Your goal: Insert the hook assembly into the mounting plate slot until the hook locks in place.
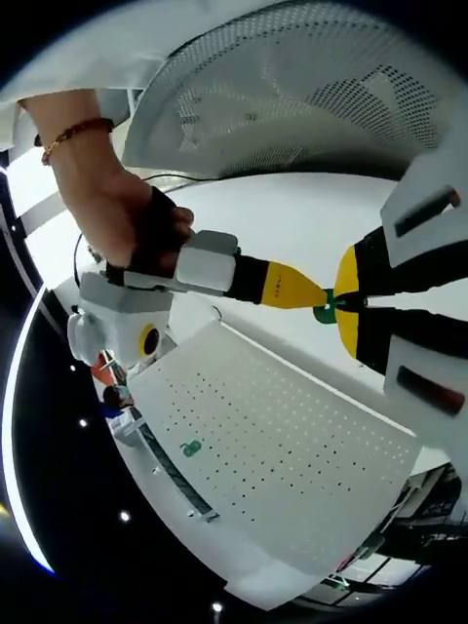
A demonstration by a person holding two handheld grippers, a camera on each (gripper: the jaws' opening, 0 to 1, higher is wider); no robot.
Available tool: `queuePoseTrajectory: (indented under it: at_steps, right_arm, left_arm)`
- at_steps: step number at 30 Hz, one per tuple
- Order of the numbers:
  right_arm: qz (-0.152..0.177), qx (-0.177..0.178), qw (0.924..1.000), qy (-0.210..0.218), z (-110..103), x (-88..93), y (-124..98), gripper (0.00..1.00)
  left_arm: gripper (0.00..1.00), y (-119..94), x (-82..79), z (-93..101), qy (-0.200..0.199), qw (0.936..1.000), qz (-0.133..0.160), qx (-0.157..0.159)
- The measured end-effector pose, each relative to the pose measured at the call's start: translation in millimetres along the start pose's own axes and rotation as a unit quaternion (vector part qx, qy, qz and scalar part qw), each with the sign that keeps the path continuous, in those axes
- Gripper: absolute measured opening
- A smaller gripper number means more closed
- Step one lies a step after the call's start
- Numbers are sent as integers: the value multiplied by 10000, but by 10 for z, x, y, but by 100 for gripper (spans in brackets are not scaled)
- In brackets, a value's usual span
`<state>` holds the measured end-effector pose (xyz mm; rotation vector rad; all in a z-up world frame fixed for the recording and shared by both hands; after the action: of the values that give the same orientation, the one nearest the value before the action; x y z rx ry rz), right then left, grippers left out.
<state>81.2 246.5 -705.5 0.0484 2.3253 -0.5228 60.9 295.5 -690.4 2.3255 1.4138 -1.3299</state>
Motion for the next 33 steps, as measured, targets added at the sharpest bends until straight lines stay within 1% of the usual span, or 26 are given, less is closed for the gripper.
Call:
queuePoseTrajectory:
  at_steps: [4, 7, 10, 12, 14, 16, 17, 19, 22, 23, 25, 28, 33]
  right_arm:
    - [68, -27, 10000, -16, -12, -8, 9, 0]
    - [103, -44, 9999, 31, -10, -11, 14, 0]
    - [120, 4, 9999, 40, -14, -19, 15, 0]
    - [72, 90, 9999, 129, -14, -16, 15, 0]
    - [86, 62, 9999, 94, -38, -37, 18, 0]
    - [111, 34, 9997, 199, -37, -46, 21, 0]
    - [69, 8, 9997, 238, -44, -39, 25, 0]
    - [-9, 89, 9999, 109, -44, -22, 29, 0]
    - [-75, 120, 9999, 99, -46, -7, 29, 0]
    - [-110, 146, 9998, 23, -49, -6, 30, 0]
    - [-189, 190, 9996, -65, -49, -8, 35, 0]
    - [-306, 278, 9990, -195, -66, -14, 42, 0]
    - [-436, 337, 9979, -351, -71, -35, 46, 0]
  left_arm:
    - [3, -13, 1, -13, 14, 10000, 35, -38]
    - [3, -20, 14, -26, -190, 9998, 19, -43]
    - [3, -15, 14, -27, -157, 9998, 15, -71]
    - [4, -7, 21, -21, -134, 9999, -13, -71]
    - [7, 8, 38, -4, -117, 9999, -74, -61]
    - [11, 20, 72, 7, -109, 9998, -150, -71]
    - [11, 16, 75, 12, -131, 9998, -161, -56]
    - [8, 12, 81, 11, -184, 9997, -168, -69]
    - [5, 14, 102, 7, -291, 9993, -235, -45]
    - [4, 14, 110, 0, -327, 9991, -258, -43]
    - [4, 13, 120, 13, -550, 9980, -298, 14]
    - [4, 14, 128, 28, -531, 9981, -307, 28]
    - [4, 8, 144, 38, -713, 9967, -393, 59]
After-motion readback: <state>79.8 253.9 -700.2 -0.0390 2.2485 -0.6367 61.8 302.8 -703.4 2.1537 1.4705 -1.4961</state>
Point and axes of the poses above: the point that each gripper's makers call its tool centre point, and the gripper's own axes: y roughly forward along the fingers, z roughly to its right, x roughly out of its underside, the point moved 3 cm from there along -y, roughly backward along the fingers, and after that the axes turned 14 degrees about -x, right-handed, at the moved point
